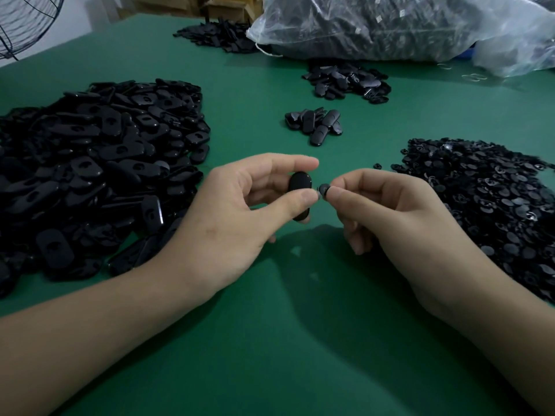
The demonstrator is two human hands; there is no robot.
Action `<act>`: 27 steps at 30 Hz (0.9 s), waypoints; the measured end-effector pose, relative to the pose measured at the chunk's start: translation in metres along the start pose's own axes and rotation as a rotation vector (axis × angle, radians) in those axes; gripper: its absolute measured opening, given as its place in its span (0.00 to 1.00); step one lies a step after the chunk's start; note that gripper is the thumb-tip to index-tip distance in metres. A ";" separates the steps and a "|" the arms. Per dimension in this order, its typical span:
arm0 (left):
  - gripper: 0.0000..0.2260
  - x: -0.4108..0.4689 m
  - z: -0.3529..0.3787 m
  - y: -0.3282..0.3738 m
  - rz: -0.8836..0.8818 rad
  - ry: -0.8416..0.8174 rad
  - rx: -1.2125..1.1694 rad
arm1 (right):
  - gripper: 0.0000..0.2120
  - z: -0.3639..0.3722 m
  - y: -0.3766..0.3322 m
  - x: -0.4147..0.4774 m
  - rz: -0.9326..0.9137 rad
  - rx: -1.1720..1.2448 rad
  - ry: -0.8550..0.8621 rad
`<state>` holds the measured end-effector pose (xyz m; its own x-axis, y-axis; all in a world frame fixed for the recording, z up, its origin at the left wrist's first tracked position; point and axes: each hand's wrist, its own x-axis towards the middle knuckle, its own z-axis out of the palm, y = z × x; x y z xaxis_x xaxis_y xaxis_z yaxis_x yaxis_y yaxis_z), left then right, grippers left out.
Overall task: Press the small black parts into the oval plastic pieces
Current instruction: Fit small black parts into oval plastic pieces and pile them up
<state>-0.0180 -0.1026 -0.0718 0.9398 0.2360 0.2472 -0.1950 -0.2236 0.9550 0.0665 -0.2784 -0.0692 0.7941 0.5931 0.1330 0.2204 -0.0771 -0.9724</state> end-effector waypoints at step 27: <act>0.09 -0.001 -0.002 0.000 -0.007 0.029 -0.038 | 0.06 -0.002 -0.007 -0.004 -0.155 -0.355 0.070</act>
<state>-0.0197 -0.1006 -0.0715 0.9327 0.2650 0.2447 -0.1997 -0.1856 0.9621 0.0633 -0.2816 -0.0630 0.7699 0.5642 0.2982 0.5134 -0.2701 -0.8145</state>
